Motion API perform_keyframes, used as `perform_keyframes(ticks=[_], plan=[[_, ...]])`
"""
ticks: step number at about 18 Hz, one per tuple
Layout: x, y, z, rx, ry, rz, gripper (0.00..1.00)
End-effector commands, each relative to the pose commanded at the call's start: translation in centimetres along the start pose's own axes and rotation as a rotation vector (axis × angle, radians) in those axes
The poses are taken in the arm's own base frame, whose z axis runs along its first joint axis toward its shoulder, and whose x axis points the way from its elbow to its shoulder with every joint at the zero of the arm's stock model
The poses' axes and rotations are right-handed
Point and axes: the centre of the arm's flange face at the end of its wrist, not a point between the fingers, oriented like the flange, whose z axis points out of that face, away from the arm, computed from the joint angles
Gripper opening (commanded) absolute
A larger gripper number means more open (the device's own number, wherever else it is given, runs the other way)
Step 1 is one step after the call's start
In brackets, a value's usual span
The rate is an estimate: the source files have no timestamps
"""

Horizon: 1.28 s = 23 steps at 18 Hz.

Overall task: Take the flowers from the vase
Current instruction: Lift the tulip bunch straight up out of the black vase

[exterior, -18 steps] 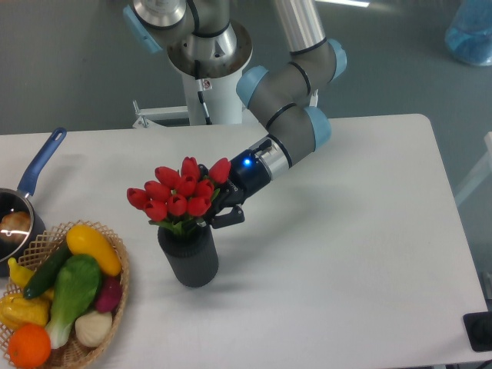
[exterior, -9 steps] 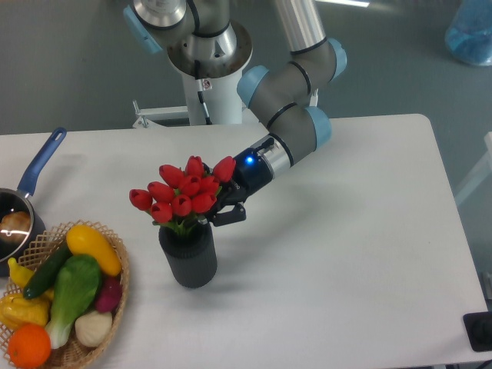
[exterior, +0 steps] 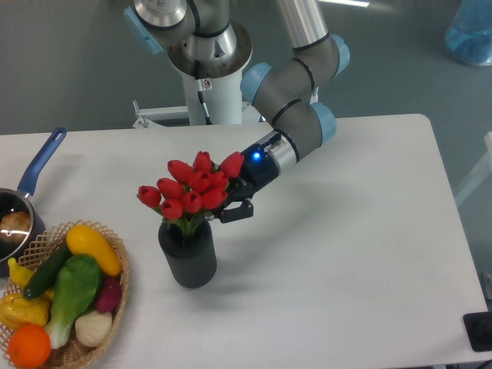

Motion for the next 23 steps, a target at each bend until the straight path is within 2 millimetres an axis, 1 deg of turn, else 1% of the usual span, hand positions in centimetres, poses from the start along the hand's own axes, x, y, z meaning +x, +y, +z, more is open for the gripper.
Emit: perform_keyframes(ticks=[2,6,9,12,15,17,19,20,23], plan=[[-0.2,-0.8,-0.1,0.002,-0.003,-0.017,0.32],[0.2,-2.4,0.1,0.005,0.002,-0.028,0.32],[0.3,-3.1,0.1,0.005,0.002,-0.025,0.33],[0.7,-4.8,0.1,0.003,0.003,-0.046,0.32],[0.9,-6.0,0.1,0.003,0.003,-0.051,0.32],[0.8,-7.1,0.2,0.003,0.004,-0.063,0.32],[0.8,-8.7,-0.2,-0.001,-0.004,-0.083,0.32],[0.8,-9.3,-0.7,-0.003,-0.015,-0.086,0.32],[1.3,-10.9,-0.9,-0.004,-0.021,-0.092,0.32]])
